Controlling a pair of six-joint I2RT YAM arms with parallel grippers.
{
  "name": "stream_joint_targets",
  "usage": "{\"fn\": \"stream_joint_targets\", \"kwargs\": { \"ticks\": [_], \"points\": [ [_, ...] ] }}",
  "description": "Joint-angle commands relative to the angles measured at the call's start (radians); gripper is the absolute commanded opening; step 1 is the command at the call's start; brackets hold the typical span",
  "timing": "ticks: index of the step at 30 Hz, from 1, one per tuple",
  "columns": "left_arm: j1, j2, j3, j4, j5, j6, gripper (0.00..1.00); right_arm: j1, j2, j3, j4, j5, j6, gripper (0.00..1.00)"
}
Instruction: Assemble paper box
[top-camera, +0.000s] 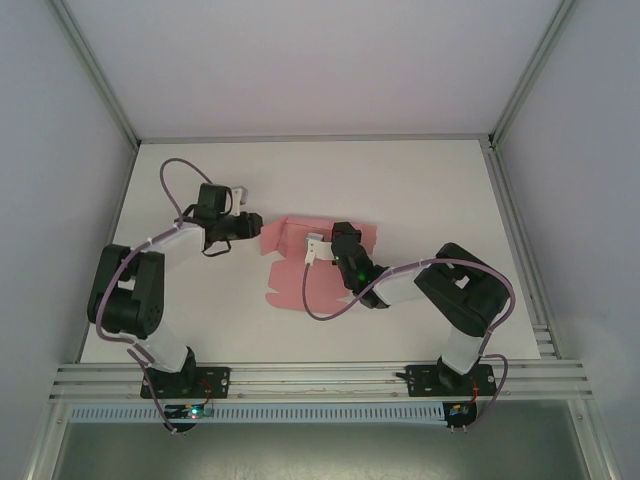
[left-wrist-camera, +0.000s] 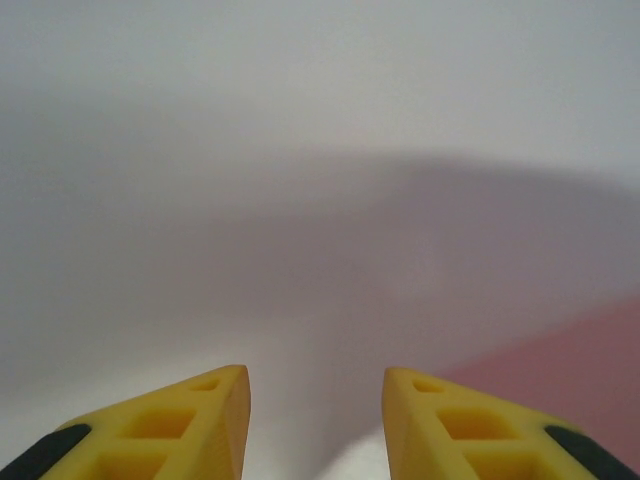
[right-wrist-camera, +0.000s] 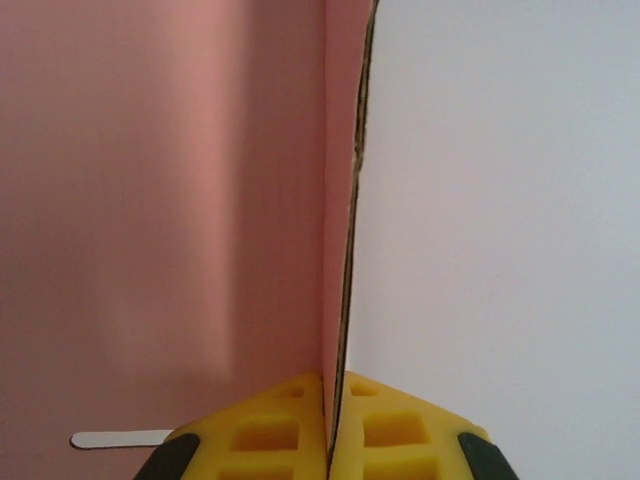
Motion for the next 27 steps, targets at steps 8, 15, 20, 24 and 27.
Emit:
{"fn": "stream_joint_targets", "kwargs": {
  "ticks": [8,15,20,24,27],
  "points": [
    [-0.161,-0.130,-0.090,0.039,0.088,0.117,0.37,0.039,0.000,-0.013,-0.020,0.034,0.010,0.00],
    [-0.211,-0.127,-0.139,0.063,0.062,0.122,0.35,0.039,-0.007,-0.029,-0.015,0.045,0.012,0.00],
    [-0.234,-0.160,-0.168,0.010,-0.032,0.103,0.35,0.051,-0.046,-0.085,0.035,0.035,-0.015,0.00],
    [-0.237,-0.196,-0.215,0.019,-0.042,0.064,0.34,0.079,-0.054,-0.111,0.068,0.065,-0.029,0.00],
    [-0.238,-0.216,-0.267,0.047,-0.013,0.048,0.34,0.085,-0.058,-0.130,0.086,0.072,-0.029,0.00]
  ]
}}
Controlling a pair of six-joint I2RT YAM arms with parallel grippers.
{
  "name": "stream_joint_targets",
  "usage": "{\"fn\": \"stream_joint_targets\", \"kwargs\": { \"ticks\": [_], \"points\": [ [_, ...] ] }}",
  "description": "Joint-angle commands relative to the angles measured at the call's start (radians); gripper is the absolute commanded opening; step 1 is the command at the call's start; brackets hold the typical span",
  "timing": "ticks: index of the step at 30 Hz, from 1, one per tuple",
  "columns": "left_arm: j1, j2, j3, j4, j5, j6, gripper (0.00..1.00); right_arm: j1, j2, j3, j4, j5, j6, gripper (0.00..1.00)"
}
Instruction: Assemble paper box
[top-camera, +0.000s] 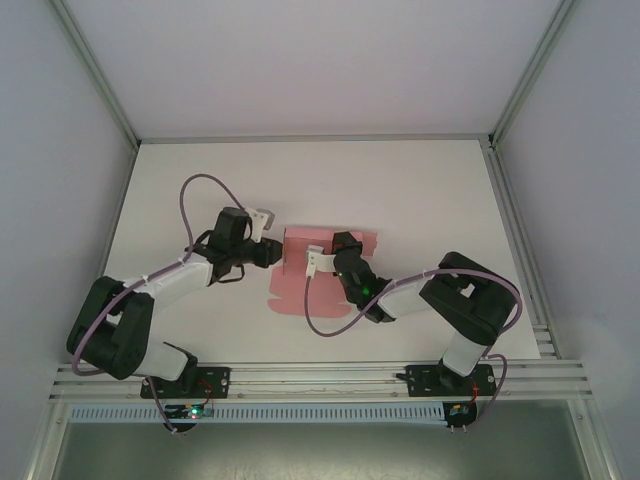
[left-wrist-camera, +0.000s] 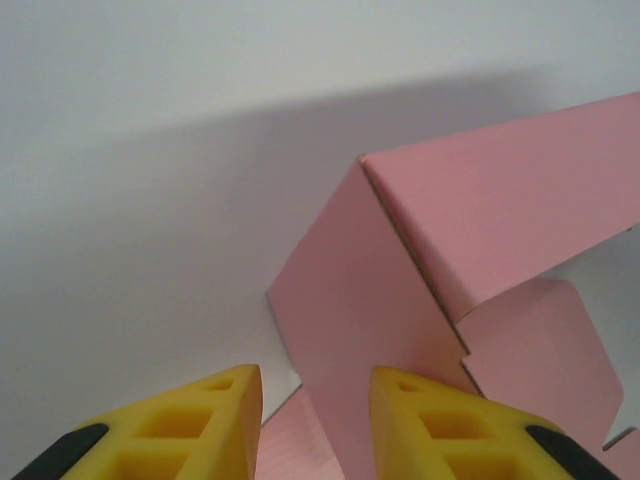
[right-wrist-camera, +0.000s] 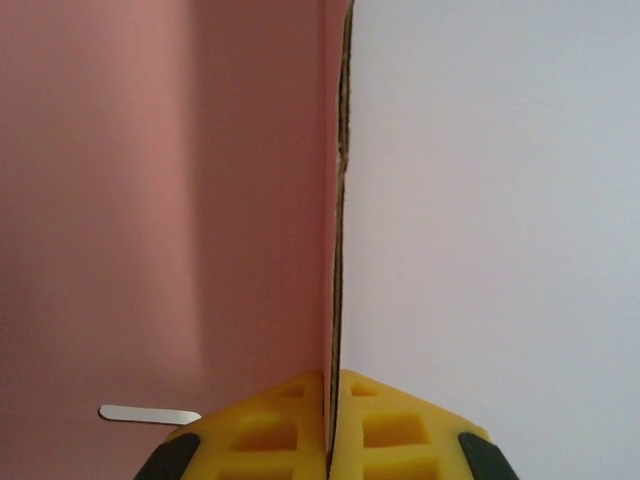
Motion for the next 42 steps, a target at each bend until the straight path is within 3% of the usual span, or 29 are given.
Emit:
{"fn": "stream_joint_targets", "kwargs": {
  "ticks": [1,7,12,14,23,27,29,31,36,42],
  "points": [
    [-0.032,-0.017,-0.074,-0.018,0.062,-0.007,0.34,0.017,-0.002,-0.031,0.000,0.020,-0.007,0.00],
    [-0.061,-0.040,-0.101,0.002,0.071,0.003,0.28,0.045,0.025,-0.043,0.011,0.050,-0.021,0.00],
    [-0.081,-0.026,-0.117,0.127,0.063,0.015,0.28,0.046,0.028,-0.045,-0.001,0.042,-0.003,0.00],
    [-0.083,-0.004,-0.108,0.154,0.058,0.033,0.34,0.048,0.023,-0.039,-0.033,0.041,0.009,0.00],
    [-0.120,0.129,0.005,0.170,0.107,0.085,0.39,0.054,0.022,-0.029,-0.093,0.037,0.043,0.00],
    [-0.128,0.137,0.004,0.206,0.005,0.063,0.42,0.057,0.017,-0.024,-0.115,0.039,0.046,0.00],
    [-0.130,0.135,-0.007,0.237,-0.074,0.043,0.43,0.057,0.013,-0.023,-0.136,0.032,0.060,0.00],
    [-0.129,0.129,-0.028,0.286,-0.113,0.029,0.50,0.058,0.013,-0.024,-0.148,0.027,0.065,0.00],
    [-0.130,0.140,-0.067,0.411,-0.068,0.054,0.49,0.083,0.021,-0.027,-0.161,0.027,0.063,0.00],
    [-0.130,0.174,-0.083,0.585,-0.067,0.035,0.54,0.119,0.039,-0.030,-0.199,0.051,0.084,0.00]
  ]
}}
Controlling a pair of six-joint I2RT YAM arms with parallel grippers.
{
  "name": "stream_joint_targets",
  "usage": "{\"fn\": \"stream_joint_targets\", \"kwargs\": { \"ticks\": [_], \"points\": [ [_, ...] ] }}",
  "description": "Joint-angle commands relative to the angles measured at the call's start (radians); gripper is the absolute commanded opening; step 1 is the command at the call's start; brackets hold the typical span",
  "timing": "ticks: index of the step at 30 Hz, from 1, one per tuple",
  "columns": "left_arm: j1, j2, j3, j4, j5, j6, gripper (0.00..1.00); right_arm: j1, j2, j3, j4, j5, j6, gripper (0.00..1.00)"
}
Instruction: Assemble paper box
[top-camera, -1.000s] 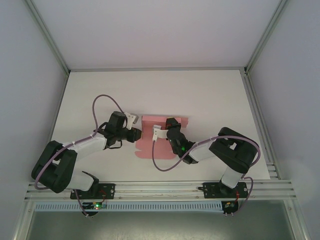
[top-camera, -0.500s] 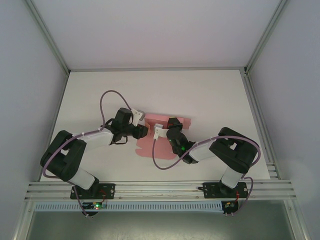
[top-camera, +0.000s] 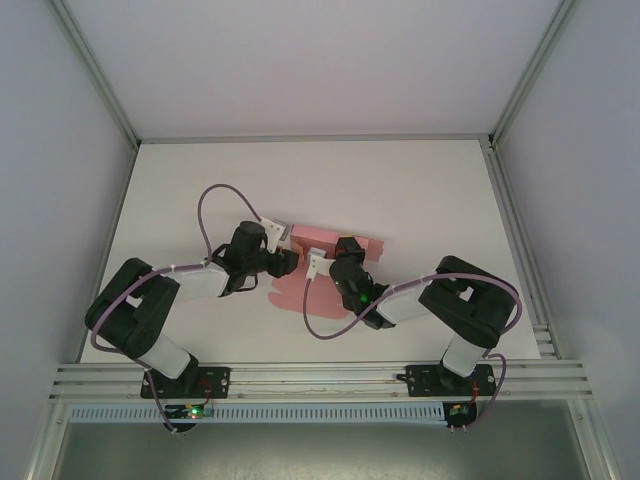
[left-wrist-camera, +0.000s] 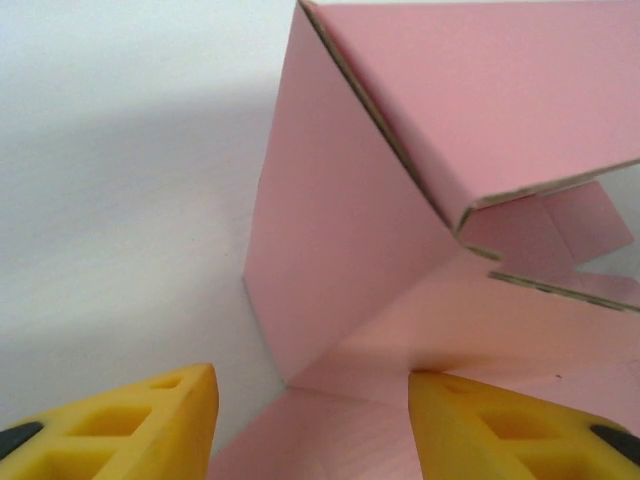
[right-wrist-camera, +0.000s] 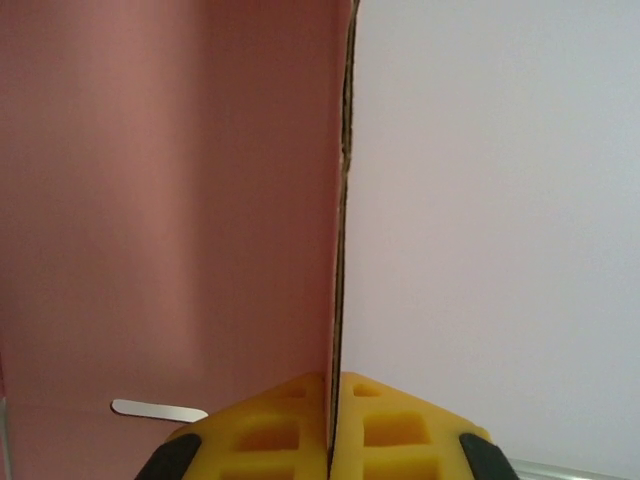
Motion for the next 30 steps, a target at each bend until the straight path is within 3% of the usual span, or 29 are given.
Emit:
{"fn": "stream_joint_targets", "kwargs": {
  "ticks": [1,6,9,12,13,16,21,24,28,30],
  "points": [
    [-0.025,0.031,0.008,0.250,0.014,-0.012,0.53,0.056,0.045,-0.010,-0.181,-0.115,0.031,0.00],
    [-0.037,0.064,0.011,0.343,-0.111,-0.036,0.47,0.060,0.051,-0.005,-0.204,-0.119,0.053,0.00],
    [-0.041,0.094,0.026,0.383,-0.113,-0.037,0.41,0.060,0.033,-0.001,-0.258,-0.143,0.090,0.00],
    [-0.049,0.123,0.039,0.449,-0.032,-0.010,0.37,0.056,0.034,0.006,-0.278,-0.152,0.098,0.00],
    [-0.056,0.127,0.047,0.447,-0.009,0.010,0.37,0.056,0.038,0.009,-0.285,-0.151,0.097,0.00],
    [-0.069,0.120,0.064,0.421,-0.020,0.065,0.52,0.045,0.034,0.016,-0.320,-0.183,0.127,0.00],
    [-0.058,0.114,0.058,0.455,-0.090,0.100,0.48,0.009,-0.004,0.034,-0.411,-0.258,0.197,0.00],
    [-0.058,0.141,0.098,0.429,-0.030,0.125,0.48,0.004,-0.011,0.055,-0.464,-0.291,0.207,0.00],
    [-0.061,0.177,0.138,0.448,0.138,0.128,0.48,0.003,0.009,0.077,-0.490,-0.314,0.210,0.00],
    [-0.058,0.184,0.163,0.430,0.194,0.137,0.37,-0.002,0.017,0.083,-0.491,-0.318,0.209,0.00]
  ]
}}
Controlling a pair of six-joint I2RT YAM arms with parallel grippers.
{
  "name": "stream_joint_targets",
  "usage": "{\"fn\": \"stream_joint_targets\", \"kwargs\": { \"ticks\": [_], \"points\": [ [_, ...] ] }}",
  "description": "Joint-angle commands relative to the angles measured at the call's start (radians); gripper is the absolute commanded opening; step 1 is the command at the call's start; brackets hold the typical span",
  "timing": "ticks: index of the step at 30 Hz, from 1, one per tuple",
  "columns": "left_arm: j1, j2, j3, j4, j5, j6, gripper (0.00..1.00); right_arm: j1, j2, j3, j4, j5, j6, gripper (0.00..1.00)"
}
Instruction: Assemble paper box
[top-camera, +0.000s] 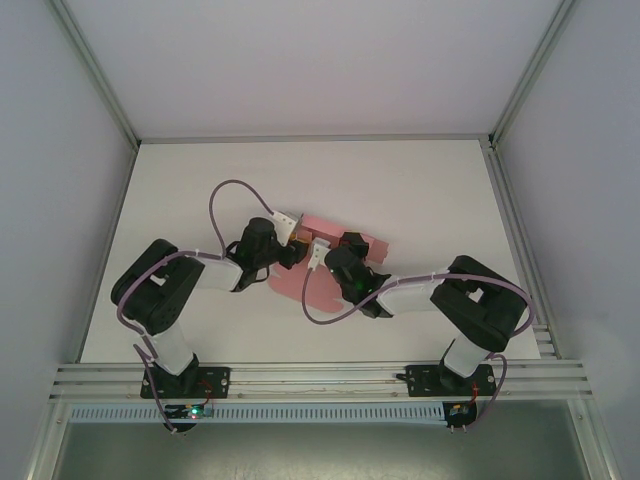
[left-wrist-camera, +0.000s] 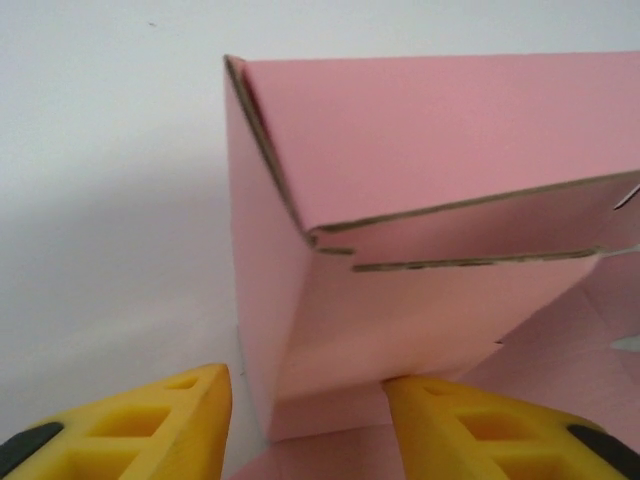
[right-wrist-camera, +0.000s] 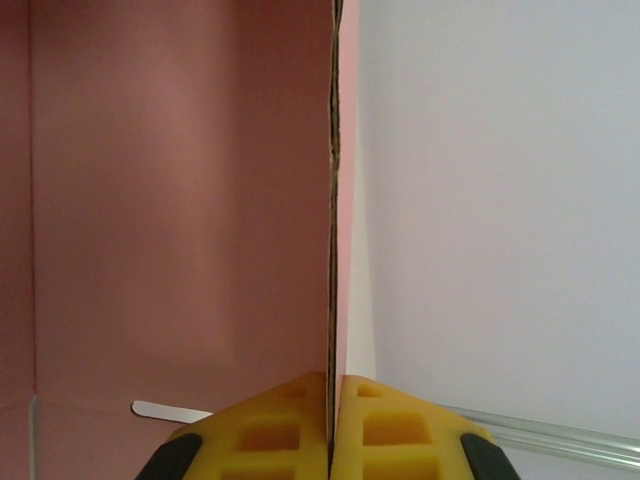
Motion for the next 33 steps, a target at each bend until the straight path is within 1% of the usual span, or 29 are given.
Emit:
{"fn": "stream_joint_targets", "kwargs": {
  "ticks": [1,3,4,5,6,10,13,16,18,19,20,22,23,24,26,27,29,30,31,33],
  "points": [
    [-0.032,0.007,0.105,0.149,0.199,0.033,0.32,0.037,0.068,-0.008,-0.193,-0.313,0.024,0.00],
    [-0.032,0.015,0.126,0.125,0.184,0.048,0.23,0.035,0.070,-0.002,-0.204,-0.318,0.023,0.00],
    [-0.032,0.023,0.133,0.128,0.174,0.042,0.16,0.034,0.070,0.000,-0.203,-0.322,0.025,0.00],
    [-0.032,0.031,0.142,0.129,0.164,0.036,0.06,0.034,0.071,0.001,-0.204,-0.321,0.027,0.00],
    [-0.033,0.034,0.154,0.114,0.139,0.020,0.00,0.034,0.074,0.004,-0.205,-0.317,0.029,0.00],
    [-0.037,0.047,0.163,0.079,0.003,-0.039,0.00,0.034,0.074,0.001,-0.203,-0.294,0.040,0.00],
    [-0.046,0.072,0.158,0.084,-0.046,-0.043,0.00,0.036,0.055,-0.007,-0.211,-0.301,0.066,0.00],
    [-0.066,0.082,0.165,0.083,-0.158,-0.093,0.00,0.038,0.046,-0.005,-0.227,-0.302,0.091,0.00],
    [-0.095,0.080,0.171,0.074,-0.290,-0.119,0.00,0.040,0.047,-0.004,-0.228,-0.298,0.106,0.00],
    [-0.116,0.078,0.177,0.055,-0.406,-0.137,0.00,0.042,0.048,-0.003,-0.229,-0.298,0.116,0.00],
    [-0.133,0.078,0.187,0.033,-0.493,-0.153,0.00,0.041,0.050,0.002,-0.232,-0.294,0.126,0.00],
    [-0.152,0.084,0.180,0.045,-0.555,-0.164,0.00,0.042,0.053,0.008,-0.243,-0.301,0.141,0.00],
    [-0.163,0.091,0.171,0.066,-0.603,-0.195,0.00,0.040,0.052,0.009,-0.251,-0.312,0.150,0.00],
    [-0.166,0.093,0.163,0.074,-0.623,-0.234,0.00,0.039,0.052,0.015,-0.266,-0.323,0.162,0.00],
    [-0.169,0.092,0.169,0.016,-0.679,-0.351,0.00,0.039,0.055,0.023,-0.292,-0.329,0.179,0.00],
    [-0.176,0.096,0.178,-0.011,-0.724,-0.371,0.00,0.039,0.056,0.023,-0.295,-0.329,0.187,0.00],
    [-0.201,0.110,0.204,-0.075,-0.851,-0.388,0.00,0.038,0.050,0.023,-0.307,-0.336,0.207,0.00],
    [-0.217,0.119,0.230,-0.132,-0.933,-0.408,0.00,0.039,0.046,0.021,-0.310,-0.340,0.217,0.00],
    [-0.224,0.126,0.253,-0.186,-0.964,-0.428,0.00,0.039,0.043,0.022,-0.322,-0.349,0.226,0.00],
    [-0.224,0.136,0.278,-0.239,-0.956,-0.458,0.00,0.039,0.039,0.024,-0.330,-0.340,0.237,0.00]
  ]
}}
